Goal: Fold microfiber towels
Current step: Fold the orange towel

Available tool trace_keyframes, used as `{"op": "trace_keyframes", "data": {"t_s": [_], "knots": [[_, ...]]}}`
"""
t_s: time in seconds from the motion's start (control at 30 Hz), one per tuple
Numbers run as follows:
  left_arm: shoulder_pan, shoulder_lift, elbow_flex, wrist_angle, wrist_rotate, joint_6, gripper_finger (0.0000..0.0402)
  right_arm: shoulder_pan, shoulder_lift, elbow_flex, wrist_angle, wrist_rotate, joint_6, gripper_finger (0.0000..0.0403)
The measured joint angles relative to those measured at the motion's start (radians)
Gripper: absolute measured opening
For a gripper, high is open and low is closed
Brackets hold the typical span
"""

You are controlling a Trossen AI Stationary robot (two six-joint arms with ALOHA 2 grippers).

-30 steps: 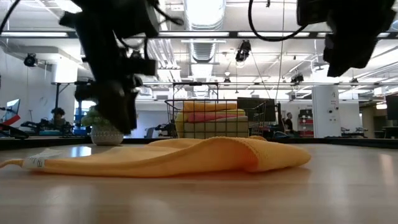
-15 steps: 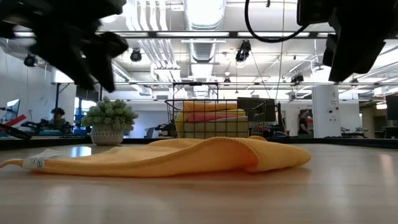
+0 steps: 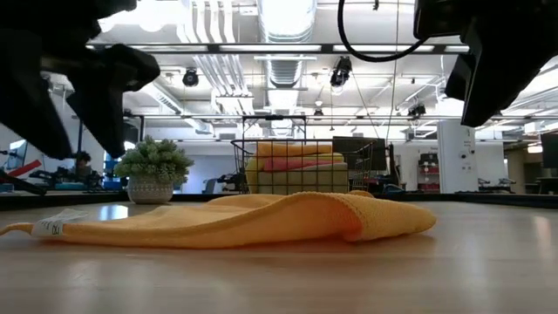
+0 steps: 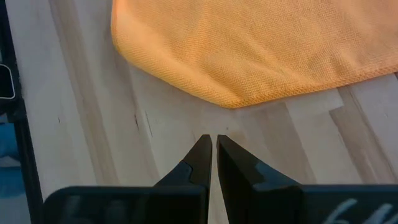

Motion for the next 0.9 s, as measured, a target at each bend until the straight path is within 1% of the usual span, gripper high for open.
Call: {"op": "trace_keyframes", "data": {"t_s": [0.13, 0.27, 0.4, 0.53, 0.67, 0.9], "knots": [[-0.028, 0.082, 0.045, -0.004, -0.001, -0.001, 0.0185, 0.0, 0.0, 0.0, 0.0, -0.002, -0.022, 0.0018], [-0.029, 0.145, 0.097, 0.0, -0.008, -0.003, 0.0185, 0.0, 0.0, 0.0, 0.0, -0.009, -0.038, 0.0018], [-0.029, 0.198, 0.119, -0.005, -0.033, -0.028, 0.0185, 0.0, -0.001, 0.0, 0.0, -0.02, -0.04, 0.0018], [-0.029, 0.221, 0.127, -0.003, -0.025, -0.078, 0.0185, 0.0, -0.001, 0.0, 0.0, -0.023, -0.054, 0.0018], [-0.028, 0.238, 0.126, -0.004, -0.053, -0.078, 0.0185, 0.0, -0.001, 0.0, 0.005, -0.023, -0.056, 0.0018], [-0.026, 0.265, 0.125, 0.001, -0.038, -0.079, 0.0185, 0.0, -0.001, 0.0, 0.022, -0.023, -0.066, 0.0018]]}}
